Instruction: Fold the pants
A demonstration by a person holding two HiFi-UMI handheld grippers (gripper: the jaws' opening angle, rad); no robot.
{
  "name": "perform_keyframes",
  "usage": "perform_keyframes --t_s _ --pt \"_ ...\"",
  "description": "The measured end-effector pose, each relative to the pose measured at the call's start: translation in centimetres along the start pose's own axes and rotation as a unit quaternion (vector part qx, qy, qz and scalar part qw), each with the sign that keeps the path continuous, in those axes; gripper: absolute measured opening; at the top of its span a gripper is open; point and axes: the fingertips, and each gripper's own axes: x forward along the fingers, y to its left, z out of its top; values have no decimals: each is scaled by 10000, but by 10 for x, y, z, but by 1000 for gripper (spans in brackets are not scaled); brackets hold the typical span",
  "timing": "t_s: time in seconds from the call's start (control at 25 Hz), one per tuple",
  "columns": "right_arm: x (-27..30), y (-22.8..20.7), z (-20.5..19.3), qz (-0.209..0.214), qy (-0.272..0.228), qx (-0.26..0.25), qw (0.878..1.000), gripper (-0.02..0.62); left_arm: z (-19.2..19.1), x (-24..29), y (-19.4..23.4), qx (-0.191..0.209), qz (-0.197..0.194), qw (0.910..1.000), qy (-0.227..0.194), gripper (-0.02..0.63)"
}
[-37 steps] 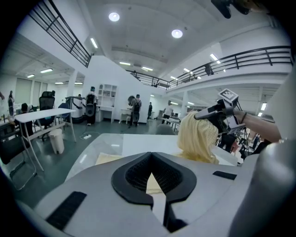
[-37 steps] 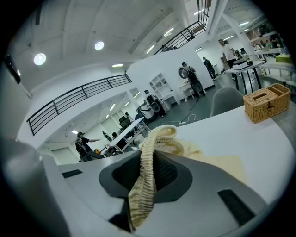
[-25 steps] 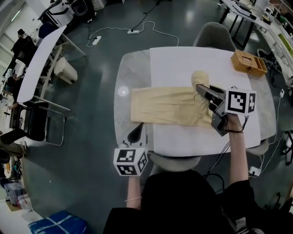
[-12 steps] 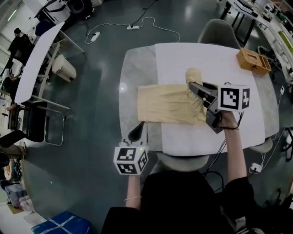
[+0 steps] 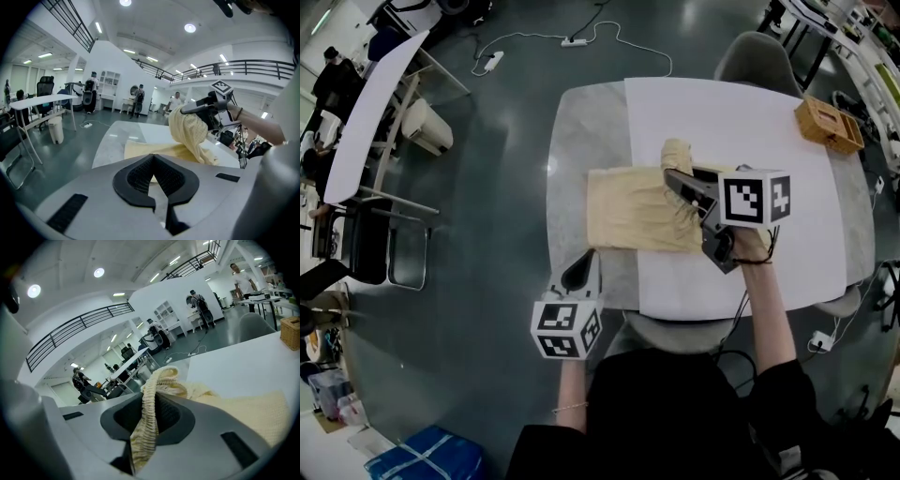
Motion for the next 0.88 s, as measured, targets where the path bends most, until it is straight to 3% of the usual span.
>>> perform_keyframes --t_s 0.52,0.88 --pt "92 -10 -53 -677 865 -274 9936 71 -23 13 26 -268 91 9994 183 8" --pt "132 -30 -87 -1409 1488 -453 9777 71 -38 23 32 -437 162 9985 285 8"
